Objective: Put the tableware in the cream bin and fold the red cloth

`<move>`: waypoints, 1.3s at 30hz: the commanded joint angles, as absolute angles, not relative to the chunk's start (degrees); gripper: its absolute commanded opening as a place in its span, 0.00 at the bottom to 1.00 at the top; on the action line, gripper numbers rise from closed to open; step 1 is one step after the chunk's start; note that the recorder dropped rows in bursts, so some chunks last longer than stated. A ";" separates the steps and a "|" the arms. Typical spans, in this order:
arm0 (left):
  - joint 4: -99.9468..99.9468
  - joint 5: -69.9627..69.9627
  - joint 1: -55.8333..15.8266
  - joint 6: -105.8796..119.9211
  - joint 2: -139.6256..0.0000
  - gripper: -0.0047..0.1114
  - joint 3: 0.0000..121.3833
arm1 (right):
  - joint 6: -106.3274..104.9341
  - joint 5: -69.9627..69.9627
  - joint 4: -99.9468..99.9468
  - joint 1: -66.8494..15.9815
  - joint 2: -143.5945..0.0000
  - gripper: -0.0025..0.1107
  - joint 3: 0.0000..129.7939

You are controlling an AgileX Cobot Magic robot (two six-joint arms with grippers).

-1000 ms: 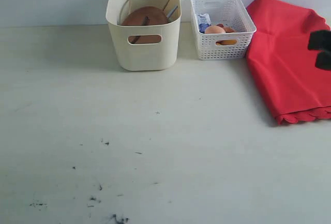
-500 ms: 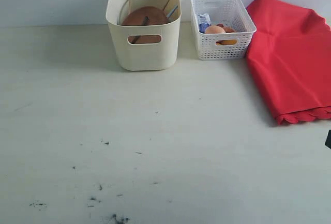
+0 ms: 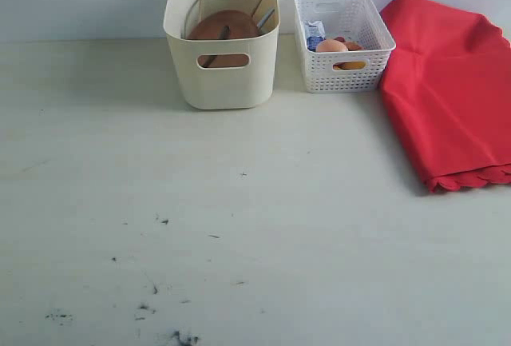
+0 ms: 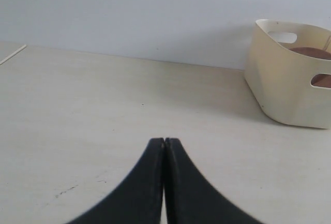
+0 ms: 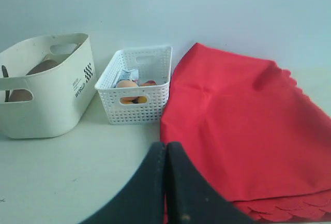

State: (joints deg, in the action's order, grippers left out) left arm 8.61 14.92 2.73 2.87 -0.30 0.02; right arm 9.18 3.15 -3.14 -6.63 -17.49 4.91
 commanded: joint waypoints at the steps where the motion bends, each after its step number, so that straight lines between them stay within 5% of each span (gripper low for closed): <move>1: 8.22 14.58 2.82 2.73 0.00 0.06 0.00 | 6.63 -1.67 -3.44 -6.56 -12.70 0.02 0.00; 17: 8.22 14.58 2.82 2.82 0.00 0.06 0.00 | 6.63 13.81 -2.93 -1.50 0.00 0.02 0.00; 39: 8.22 14.58 2.82 2.82 0.00 0.06 0.00 | 8.17 13.67 -0.70 -1.50 0.00 0.02 0.00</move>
